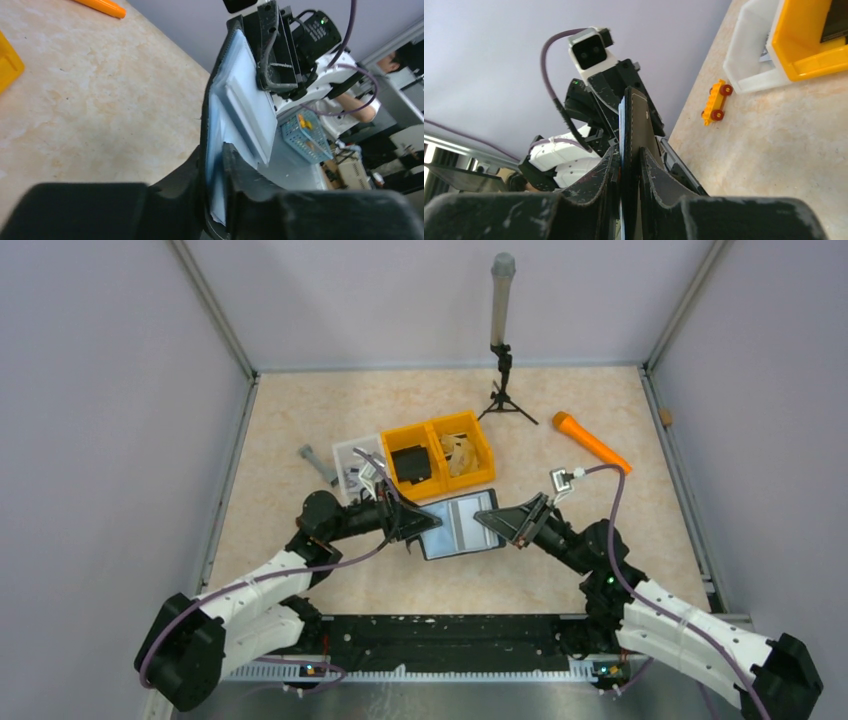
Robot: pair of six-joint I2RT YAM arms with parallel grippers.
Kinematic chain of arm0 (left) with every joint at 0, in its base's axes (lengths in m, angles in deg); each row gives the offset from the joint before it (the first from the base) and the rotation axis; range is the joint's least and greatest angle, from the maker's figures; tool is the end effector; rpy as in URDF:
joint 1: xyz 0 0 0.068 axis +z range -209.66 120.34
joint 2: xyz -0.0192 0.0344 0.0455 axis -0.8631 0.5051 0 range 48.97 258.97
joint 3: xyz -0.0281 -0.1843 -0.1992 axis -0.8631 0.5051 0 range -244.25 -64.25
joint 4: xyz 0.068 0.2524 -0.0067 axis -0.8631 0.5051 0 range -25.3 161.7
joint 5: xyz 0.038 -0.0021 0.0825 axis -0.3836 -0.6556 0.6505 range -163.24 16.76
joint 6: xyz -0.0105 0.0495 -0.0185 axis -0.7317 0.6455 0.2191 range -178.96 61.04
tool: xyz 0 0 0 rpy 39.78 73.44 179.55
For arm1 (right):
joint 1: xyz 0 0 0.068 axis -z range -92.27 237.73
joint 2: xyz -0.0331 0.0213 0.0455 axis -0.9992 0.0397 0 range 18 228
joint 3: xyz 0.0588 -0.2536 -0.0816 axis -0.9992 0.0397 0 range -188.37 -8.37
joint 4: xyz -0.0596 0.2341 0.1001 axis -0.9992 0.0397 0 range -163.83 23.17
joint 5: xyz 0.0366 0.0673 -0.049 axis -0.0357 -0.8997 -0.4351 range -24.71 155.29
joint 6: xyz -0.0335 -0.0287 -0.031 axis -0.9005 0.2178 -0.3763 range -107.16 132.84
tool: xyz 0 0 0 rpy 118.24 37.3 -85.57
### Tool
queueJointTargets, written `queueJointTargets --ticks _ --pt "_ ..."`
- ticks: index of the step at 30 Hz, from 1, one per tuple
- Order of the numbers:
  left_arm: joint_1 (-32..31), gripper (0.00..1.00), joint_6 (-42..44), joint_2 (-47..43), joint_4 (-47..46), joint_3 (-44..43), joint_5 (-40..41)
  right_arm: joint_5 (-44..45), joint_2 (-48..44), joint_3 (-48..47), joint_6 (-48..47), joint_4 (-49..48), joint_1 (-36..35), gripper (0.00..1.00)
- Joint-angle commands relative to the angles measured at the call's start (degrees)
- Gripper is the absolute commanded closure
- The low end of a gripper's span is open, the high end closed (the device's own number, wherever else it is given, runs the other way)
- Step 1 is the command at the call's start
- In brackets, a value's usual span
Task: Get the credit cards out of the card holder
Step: Remove the credit card from the card holder.
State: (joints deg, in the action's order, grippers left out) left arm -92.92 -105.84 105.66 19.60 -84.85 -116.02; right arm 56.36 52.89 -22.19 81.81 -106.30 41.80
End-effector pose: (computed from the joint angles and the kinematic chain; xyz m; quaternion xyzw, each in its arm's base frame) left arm 0.1600 -0.1338 0.2539 0.2038 0.6332 -0.6371 0.3894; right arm 0.1077 0.1193 0.2539 0.0671 0.6308 0.6768 0.3735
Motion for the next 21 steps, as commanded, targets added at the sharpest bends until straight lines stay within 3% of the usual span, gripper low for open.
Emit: queueJointTargets --ticks 1,3,6,11,21 --pt "0.46 0.89 0.77 -0.59 -2.37 -1.02 -1.56 0.53 -1.85 -3.33 -3.46 1.52 0.40 1.00" --pt "0.68 0.99 2.12 -1.67 1.58 -1.51 0.49 1.85 -2.92 -4.53 -5.98 6.14 0.38 0.86" --pt "1.17 1.00 4.13 -2.94 6.99 -1.94 3.75 4.49 -4.70 -6.62 -10.63 12.84 0.37 0.66" --pt "2.20 1.00 3.67 -1.40 7.38 -2.25 2.82 4.41 -6.69 -5.84 -12.16 13.45 0.38 0.57" --pt "2.41 1.00 -5.80 3.13 -5.83 -1.47 -2.64 4.25 -3.76 -2.84 -14.47 11.17 0.40 0.49"
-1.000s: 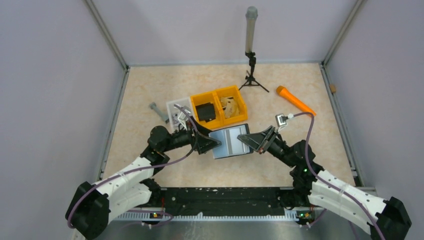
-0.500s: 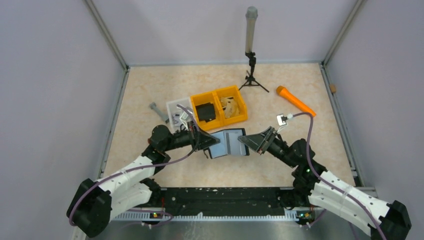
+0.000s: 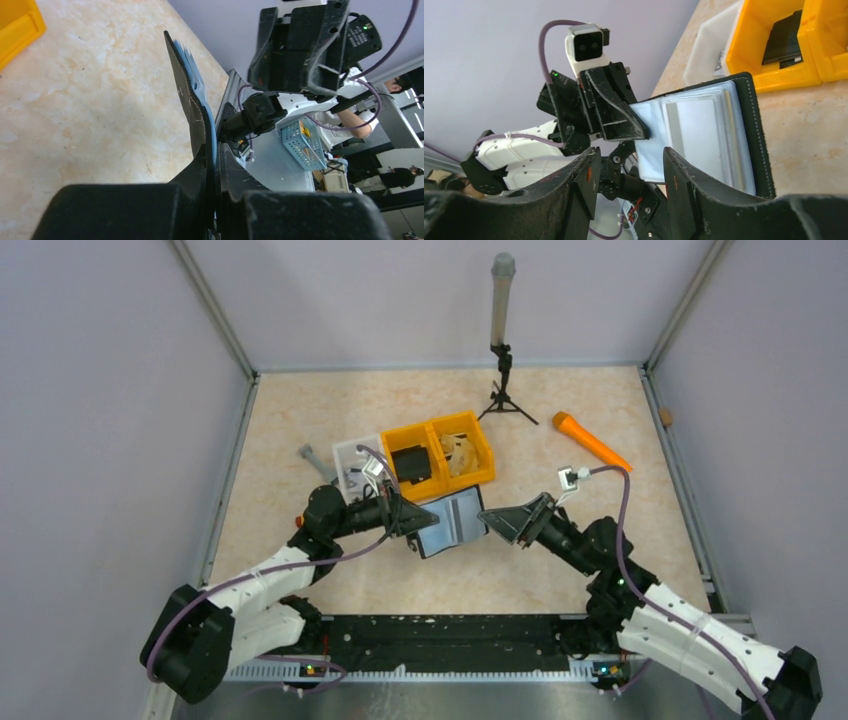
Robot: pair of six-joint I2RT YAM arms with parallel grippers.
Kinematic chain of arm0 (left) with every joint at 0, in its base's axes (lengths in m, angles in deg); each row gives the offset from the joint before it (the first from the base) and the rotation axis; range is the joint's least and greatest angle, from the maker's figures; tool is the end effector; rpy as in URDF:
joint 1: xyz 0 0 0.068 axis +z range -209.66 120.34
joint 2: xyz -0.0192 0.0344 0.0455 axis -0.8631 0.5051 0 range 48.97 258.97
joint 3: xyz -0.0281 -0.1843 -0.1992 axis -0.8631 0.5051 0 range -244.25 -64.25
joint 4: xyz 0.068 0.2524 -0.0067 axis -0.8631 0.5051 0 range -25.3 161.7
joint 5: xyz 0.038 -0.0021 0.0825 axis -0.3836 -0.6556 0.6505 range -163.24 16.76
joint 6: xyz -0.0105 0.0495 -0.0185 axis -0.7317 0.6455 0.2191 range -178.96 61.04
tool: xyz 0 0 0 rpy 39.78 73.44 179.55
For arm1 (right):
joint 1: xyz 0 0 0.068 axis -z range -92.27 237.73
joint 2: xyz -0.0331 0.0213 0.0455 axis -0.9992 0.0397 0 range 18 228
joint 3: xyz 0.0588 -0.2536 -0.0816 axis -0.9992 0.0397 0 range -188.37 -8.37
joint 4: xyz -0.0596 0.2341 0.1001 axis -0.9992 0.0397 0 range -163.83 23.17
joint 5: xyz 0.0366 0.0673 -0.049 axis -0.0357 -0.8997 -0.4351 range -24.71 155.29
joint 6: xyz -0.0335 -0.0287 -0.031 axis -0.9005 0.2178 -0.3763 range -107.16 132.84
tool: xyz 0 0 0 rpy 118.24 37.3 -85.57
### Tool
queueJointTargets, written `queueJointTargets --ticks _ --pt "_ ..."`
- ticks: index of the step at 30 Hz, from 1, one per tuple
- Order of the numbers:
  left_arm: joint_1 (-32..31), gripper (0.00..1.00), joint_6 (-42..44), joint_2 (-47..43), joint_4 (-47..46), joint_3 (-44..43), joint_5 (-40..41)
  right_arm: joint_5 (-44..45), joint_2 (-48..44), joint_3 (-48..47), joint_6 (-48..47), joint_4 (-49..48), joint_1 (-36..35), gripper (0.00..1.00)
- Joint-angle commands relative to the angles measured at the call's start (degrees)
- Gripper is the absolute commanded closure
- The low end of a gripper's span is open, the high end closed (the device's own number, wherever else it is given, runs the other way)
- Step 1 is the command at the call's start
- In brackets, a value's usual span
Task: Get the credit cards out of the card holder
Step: Remove the credit card from the card holder.
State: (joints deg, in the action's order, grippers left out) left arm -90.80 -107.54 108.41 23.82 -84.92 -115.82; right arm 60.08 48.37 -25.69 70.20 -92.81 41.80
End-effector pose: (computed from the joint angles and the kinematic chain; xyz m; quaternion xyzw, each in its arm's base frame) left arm 0.1711 -0.1314 0.2378 0.1604 0.6787 -0.6234 0.3535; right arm 0.1043 0.1124 0.2614 0.0330 0.6690 0.6007 0.4365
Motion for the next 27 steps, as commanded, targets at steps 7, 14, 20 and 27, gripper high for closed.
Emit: queueJointTargets --ticks 7,14,20,27 --pt "0.29 1.00 -3.91 -1.52 -7.88 -1.53 -4.83 5.66 -3.04 1.62 -9.23 2.64 0.35 0.41" --pt "0.35 1.00 -2.16 -6.47 -2.74 -1.74 -4.48 9.68 -6.13 1.54 -9.65 8.22 0.33 0.16" --pt "0.30 1.00 -3.11 -8.20 -1.59 -2.34 -5.54 -1.08 -2.87 4.25 -8.18 -3.79 0.36 0.17" --pt "0.35 1.00 -2.80 -8.84 -0.70 -2.11 -4.35 -8.66 0.28 5.23 -5.93 -14.92 0.35 0.55"
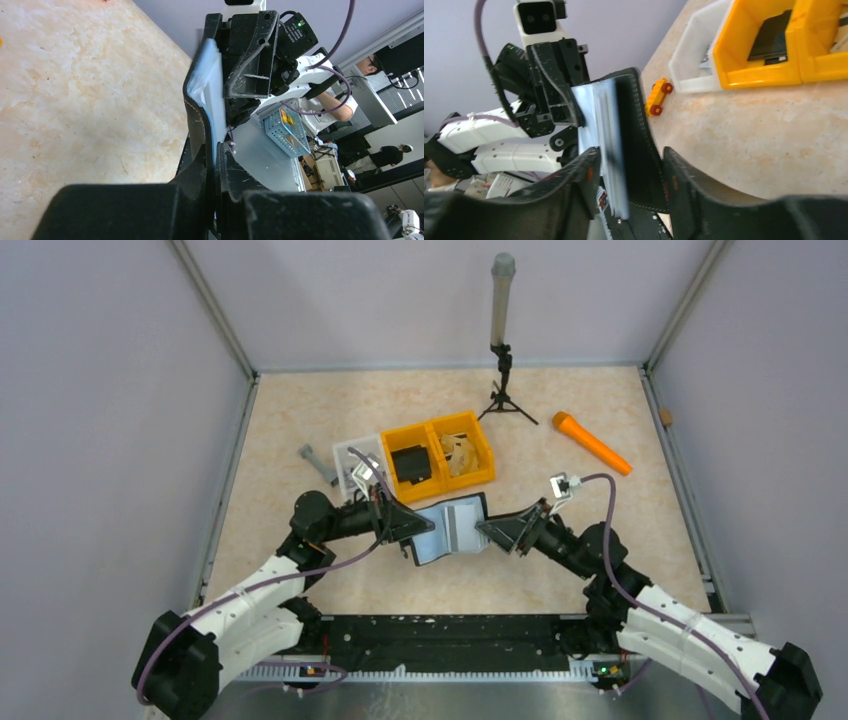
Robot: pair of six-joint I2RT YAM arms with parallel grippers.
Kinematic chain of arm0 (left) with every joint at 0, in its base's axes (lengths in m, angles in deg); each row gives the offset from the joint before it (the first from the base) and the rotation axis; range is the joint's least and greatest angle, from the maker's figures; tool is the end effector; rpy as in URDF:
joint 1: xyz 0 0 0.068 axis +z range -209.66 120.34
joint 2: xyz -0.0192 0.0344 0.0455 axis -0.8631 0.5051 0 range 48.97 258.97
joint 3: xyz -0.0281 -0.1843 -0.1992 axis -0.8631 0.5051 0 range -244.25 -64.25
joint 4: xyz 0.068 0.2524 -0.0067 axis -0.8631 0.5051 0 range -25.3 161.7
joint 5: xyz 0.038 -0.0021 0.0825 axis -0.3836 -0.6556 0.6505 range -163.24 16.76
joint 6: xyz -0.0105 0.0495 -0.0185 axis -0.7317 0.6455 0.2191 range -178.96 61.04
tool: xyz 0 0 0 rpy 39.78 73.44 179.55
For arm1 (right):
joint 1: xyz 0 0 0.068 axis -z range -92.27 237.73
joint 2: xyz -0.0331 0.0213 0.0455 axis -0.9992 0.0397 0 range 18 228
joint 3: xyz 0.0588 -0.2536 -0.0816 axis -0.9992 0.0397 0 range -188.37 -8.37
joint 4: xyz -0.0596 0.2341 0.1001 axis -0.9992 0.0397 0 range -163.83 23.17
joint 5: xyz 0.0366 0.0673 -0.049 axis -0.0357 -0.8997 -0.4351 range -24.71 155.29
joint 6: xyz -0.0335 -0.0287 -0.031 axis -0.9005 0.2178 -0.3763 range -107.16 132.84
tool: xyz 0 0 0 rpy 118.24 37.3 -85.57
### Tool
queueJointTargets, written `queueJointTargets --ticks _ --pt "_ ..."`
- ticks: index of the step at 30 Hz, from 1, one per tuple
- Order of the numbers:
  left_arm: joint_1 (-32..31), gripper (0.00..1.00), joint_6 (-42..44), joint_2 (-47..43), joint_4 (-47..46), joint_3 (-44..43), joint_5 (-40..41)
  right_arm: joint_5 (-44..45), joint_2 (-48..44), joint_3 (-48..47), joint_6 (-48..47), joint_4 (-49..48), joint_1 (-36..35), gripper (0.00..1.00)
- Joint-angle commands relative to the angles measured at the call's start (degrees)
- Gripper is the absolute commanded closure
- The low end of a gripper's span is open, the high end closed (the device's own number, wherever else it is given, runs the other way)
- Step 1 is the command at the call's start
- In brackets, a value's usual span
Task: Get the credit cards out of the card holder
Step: Remove the credit card from the card holder.
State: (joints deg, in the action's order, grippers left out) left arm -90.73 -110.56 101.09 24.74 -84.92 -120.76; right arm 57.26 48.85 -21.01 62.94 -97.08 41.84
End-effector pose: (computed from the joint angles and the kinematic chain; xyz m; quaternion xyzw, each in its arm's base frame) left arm 0.1536 -0.1231 0.2597 0.1940 0.6421 -0.6555 0.3470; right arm 0.1033 0.1138 0.2388 -0.0268 0.6752 0.5783 0.4572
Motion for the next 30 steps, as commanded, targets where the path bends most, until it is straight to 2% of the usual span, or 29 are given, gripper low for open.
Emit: queueJointTargets --ticks 1,4,15,21,30 --pt "0.23 1.00 0.38 -1.70 -1.42 -2.15 0.78 -5.63 -0.63 0.86 1.61 -10.97 0.30 0.58" --pt "0.22 1.00 0.62 -1.76 -0.96 -2.35 0.77 -5.33 -1.73 1.38 1.77 -11.03 0.30 0.64" --pt "0.26 1.00 -0.66 -0.65 -2.48 -2.89 -0.08 -5.57 -2.31 1.20 1.22 -9.66 0.31 0.64" --pt "0.28 1.00 -1.13 -0.66 -3.13 -2.91 -0.11 -6.10 -2.05 0.92 0.74 -9.87 0.35 0.68" --pt "0.24 1.00 -1.90 0.23 -4.22 -2.89 -0.20 -10.26 1.01 -0.26 -0.88 -9.70 0.36 0.71"
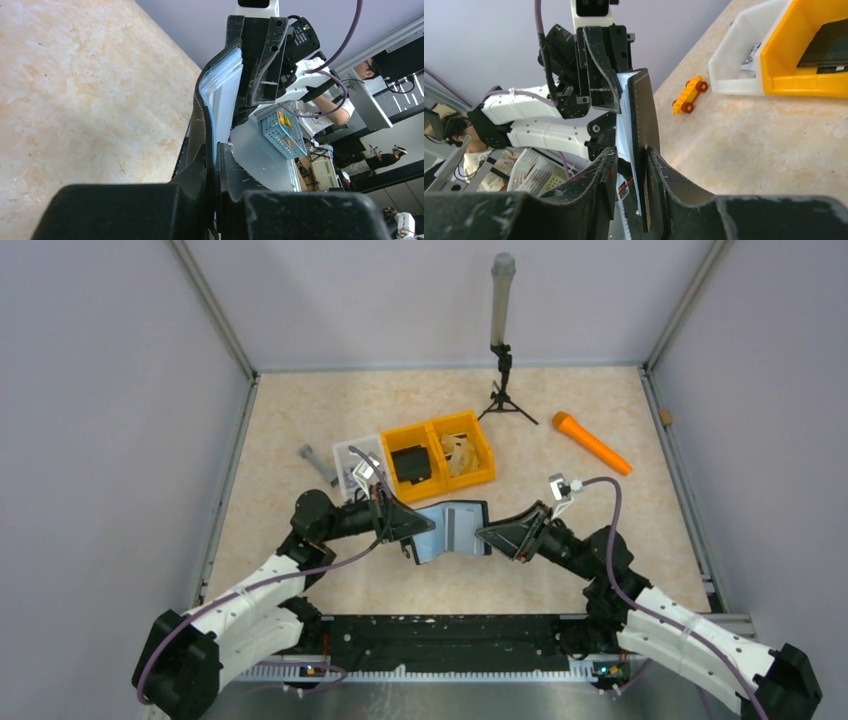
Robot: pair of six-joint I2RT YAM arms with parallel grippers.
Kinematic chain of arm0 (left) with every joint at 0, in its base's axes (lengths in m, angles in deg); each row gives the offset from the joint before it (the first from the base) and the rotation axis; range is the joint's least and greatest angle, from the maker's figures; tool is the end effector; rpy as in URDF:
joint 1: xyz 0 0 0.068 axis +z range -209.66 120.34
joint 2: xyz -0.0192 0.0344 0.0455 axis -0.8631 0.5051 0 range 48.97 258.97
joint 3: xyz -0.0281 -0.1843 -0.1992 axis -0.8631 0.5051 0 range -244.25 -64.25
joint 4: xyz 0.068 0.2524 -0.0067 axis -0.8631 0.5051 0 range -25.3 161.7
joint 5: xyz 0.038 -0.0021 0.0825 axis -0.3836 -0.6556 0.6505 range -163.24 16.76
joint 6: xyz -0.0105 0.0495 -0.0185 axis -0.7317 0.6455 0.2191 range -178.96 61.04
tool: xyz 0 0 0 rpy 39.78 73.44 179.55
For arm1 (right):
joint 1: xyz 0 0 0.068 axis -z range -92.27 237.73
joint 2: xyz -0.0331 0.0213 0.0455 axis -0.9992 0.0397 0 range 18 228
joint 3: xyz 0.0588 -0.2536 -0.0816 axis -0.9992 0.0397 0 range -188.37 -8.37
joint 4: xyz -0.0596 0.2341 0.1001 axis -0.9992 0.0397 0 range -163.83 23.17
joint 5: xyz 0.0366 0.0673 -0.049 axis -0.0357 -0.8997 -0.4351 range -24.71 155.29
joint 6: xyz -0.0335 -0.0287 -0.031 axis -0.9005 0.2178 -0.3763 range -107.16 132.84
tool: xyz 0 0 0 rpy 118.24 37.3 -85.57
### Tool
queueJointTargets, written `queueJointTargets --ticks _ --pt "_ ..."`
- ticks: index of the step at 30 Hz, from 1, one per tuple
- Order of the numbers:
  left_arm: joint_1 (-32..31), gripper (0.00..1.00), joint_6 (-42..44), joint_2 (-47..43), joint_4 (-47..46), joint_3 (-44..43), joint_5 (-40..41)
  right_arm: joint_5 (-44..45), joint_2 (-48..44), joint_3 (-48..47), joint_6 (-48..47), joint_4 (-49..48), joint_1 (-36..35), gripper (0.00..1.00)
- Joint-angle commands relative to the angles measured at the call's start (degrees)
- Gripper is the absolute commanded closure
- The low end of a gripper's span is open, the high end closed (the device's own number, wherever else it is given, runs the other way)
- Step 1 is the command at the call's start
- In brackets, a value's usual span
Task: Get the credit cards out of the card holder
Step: Remove the credit card from the card holder.
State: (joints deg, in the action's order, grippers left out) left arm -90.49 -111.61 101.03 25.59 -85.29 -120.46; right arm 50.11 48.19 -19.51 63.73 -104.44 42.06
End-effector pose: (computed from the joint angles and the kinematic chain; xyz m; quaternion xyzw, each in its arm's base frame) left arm 0.1547 -0.1227 0.2606 0.1834 0.6469 -0.6566 0.3416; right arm 0.0975 0.1132 0.2447 -0.0737 0.6308 0.6287 0.4487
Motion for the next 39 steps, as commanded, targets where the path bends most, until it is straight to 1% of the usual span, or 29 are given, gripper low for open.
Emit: queueJointTargets --ticks 1,3,5,8,12,23,28,33,36,39 --pt "0.05 1.00 -1.00 0.40 -5.35 -2.54 -0.57 -3.44 2.10 -1.90 -1.67 -2.35 0.09 0.73" --pt "0.04 1.00 -1.14 0.54 -5.47 -2.60 -0.59 -3.88 2.76 -1.96 -1.68 -2.62 0.08 0.75" --pt "0.02 1.00 -0.99 0.64 -5.43 -2.61 -0.59 -3.89 2.88 -1.88 -1.40 -3.09 0.08 0.81" --pt "-0.02 1.00 -0.71 0.73 -5.00 -2.45 -0.34 -4.02 2.61 -1.78 -1.25 -3.53 0.07 0.83" --pt "0.00 1.00 -0.89 1.39 -5.13 -2.35 -0.39 -3.81 2.48 -2.27 -1.58 -2.49 0.08 0.88" --pt "0.02 1.00 -3.93 4.41 -9.42 -2.79 -3.57 -2.93 2.78 -3.62 -3.13 0.15 0.14 0.88" --pt "-0.15 1.00 -6.07 6.67 -12.85 -3.21 -5.97 -3.20 4.42 -5.22 -4.50 1.97 0.10 0.92" --pt "-0.82 1.00 -6.51 8.80 -14.05 -3.70 -6.99 -3.95 6.57 -6.73 -5.70 2.74 0.05 0.94" --pt "-1.19 1.00 -6.59 9.65 -14.53 -3.97 -7.22 -4.32 7.57 -7.36 -6.24 2.50 0.03 0.93" --pt "-1.46 1.00 -6.73 10.23 -14.85 -4.35 -7.52 -4.16 8.49 -8.02 -6.87 3.25 0.02 0.88"
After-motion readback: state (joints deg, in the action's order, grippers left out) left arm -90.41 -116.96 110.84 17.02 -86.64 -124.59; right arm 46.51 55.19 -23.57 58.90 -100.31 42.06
